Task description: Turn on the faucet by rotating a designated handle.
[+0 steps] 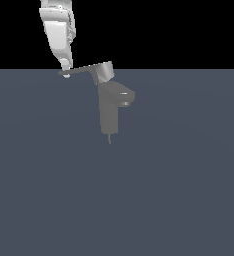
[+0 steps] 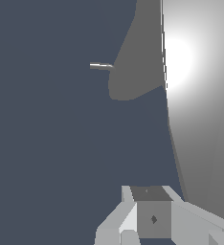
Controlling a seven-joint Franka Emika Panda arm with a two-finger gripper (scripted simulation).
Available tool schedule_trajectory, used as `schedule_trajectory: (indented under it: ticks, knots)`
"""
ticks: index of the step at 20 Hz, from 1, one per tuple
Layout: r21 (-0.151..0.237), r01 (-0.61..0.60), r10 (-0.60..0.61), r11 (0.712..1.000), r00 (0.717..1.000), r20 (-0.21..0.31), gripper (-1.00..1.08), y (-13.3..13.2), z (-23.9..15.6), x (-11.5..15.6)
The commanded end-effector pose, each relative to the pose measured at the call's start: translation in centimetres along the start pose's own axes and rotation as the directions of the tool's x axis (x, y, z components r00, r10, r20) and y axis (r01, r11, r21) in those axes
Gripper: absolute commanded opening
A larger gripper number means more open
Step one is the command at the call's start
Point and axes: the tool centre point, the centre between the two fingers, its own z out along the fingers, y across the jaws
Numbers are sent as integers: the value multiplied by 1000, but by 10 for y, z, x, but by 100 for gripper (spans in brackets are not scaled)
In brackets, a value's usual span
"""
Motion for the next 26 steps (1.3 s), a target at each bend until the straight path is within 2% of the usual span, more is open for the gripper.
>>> schedule_trajectory:
  ticks: [1,26]
  knots:
    - [-5,-2,2,1000,1000,-1,-100,8,0,1]
    - [-4,-3,3,1000,1000,-1,-100,72,0,-1]
